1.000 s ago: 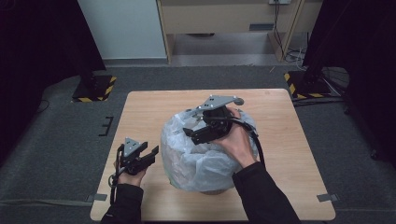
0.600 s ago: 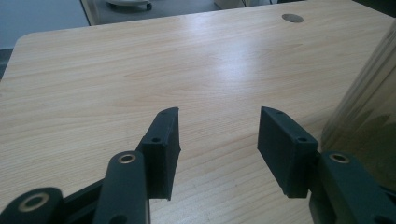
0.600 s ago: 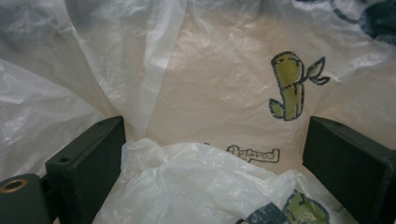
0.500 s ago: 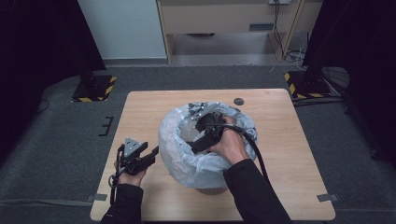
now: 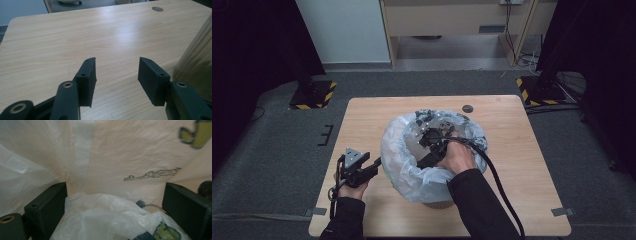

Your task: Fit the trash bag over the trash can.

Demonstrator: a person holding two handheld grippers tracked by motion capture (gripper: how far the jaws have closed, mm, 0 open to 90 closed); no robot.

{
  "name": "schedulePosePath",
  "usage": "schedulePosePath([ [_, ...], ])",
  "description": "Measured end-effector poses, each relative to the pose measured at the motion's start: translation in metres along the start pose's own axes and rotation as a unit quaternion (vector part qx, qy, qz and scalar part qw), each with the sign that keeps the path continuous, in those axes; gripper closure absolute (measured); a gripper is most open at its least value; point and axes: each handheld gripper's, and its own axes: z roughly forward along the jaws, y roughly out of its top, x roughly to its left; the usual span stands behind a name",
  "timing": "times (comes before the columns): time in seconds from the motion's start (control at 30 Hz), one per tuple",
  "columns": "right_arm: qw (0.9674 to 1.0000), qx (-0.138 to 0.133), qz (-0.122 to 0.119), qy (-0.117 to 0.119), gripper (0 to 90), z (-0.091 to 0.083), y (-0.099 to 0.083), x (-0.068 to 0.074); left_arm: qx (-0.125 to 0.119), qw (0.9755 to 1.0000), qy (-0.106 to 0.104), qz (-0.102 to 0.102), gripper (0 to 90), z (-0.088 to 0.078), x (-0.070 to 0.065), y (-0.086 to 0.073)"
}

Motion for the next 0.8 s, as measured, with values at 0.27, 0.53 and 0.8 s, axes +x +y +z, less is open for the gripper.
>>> schedulePosePath([
  [0.27, 0.9999, 0.013, 0.001, -0.007, 6.8, 0.002, -0.001, 0.0, 0.0, 1.0, -0.001, 0.0, 48.4, 0.0, 0.0, 0.0],
  [0.53, 0.9995, -0.031, -0.006, -0.009, 3.5, -0.008, 0.002, 0.0, -0.002, 1.0, 0.0, -0.004, 48.4, -0.001, 0.002, 0.0],
  [0.8, 0.9948, -0.098, 0.0, -0.029, 2.6, -0.02, 0.007, -0.001, -0.002, 1.0, 0.001, -0.006, 48.4, -0.001, 0.004, 0.0],
])
